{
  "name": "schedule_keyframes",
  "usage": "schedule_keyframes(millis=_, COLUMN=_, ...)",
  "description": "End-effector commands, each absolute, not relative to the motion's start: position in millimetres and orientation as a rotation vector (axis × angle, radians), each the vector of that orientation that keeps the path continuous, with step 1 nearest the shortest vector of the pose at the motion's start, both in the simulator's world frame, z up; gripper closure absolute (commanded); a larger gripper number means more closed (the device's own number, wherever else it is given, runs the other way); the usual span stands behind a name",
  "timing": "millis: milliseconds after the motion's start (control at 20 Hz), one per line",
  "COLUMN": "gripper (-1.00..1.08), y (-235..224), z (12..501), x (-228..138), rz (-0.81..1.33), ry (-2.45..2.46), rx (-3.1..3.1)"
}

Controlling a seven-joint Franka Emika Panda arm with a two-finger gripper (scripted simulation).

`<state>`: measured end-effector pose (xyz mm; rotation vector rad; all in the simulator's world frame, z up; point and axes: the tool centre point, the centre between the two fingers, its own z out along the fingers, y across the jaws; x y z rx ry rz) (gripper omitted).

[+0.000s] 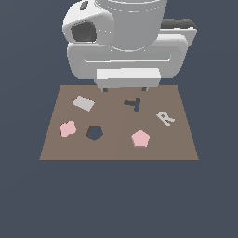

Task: Insert a designated object into the corresponding slot on a board.

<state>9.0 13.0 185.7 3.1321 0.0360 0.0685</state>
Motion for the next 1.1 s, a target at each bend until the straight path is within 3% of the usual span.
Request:
schedule_keyframes(millis=0, gripper=-0.92, y=13.0, z=185.7, x=9.0, rz=0.068, ry=0.036, rx=3.132)
schedule_keyframes(millis=500, gripper=-0.92, y=19.8, z=166.2, x=21.0, rz=0.059, ry=0.092, rx=3.133)
schedule_keyframes(millis=1050, gripper=-0.92, y=45.2, z=102.8, x=57.7, rz=0.027, ry=0.273, rx=3.128)
